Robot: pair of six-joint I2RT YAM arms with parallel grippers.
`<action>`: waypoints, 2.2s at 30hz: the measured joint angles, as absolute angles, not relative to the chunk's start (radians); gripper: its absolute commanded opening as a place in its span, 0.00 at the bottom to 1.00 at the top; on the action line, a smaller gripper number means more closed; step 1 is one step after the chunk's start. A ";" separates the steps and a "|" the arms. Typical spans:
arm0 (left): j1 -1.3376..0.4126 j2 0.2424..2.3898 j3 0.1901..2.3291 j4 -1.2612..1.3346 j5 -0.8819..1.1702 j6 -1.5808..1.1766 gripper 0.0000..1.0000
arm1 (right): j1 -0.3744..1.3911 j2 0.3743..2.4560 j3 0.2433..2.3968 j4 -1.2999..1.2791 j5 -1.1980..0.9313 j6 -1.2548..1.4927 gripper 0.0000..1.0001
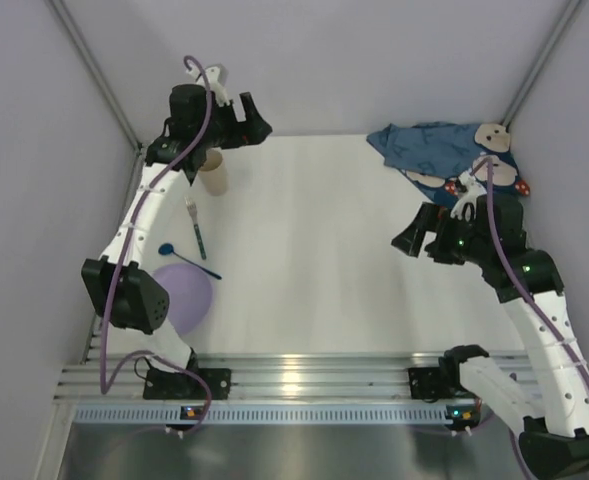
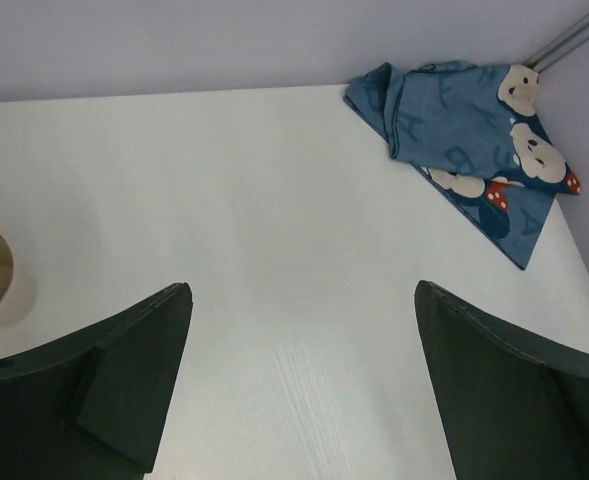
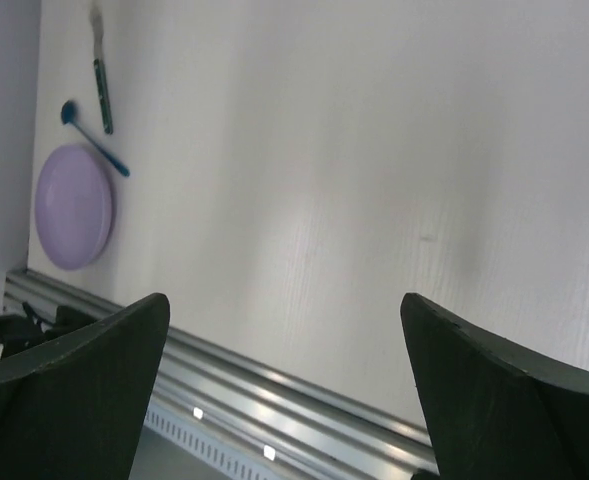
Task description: Set the dinner table for one person
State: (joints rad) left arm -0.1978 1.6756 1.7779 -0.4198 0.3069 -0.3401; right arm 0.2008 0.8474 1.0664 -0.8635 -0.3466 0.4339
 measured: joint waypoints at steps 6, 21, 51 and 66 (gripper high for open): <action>-0.317 1.472 1.351 -0.177 0.195 -0.539 0.98 | 0.200 0.844 1.061 -0.753 -0.104 0.494 1.00; -0.390 1.545 1.251 -0.492 0.114 -0.657 0.95 | 0.093 1.511 1.393 -0.693 0.252 0.518 1.00; -0.439 1.275 1.166 -0.797 -0.023 -0.681 0.87 | -0.167 2.087 1.548 -0.605 0.245 0.625 0.62; -0.441 1.167 1.084 -0.841 -0.084 -0.738 0.87 | -0.162 2.118 1.589 -0.587 0.215 0.612 0.00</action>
State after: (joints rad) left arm -0.4412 1.1671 1.0836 -0.8413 -0.0841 -0.7380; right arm -0.1623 2.1178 1.5894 -0.5865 0.2146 0.6125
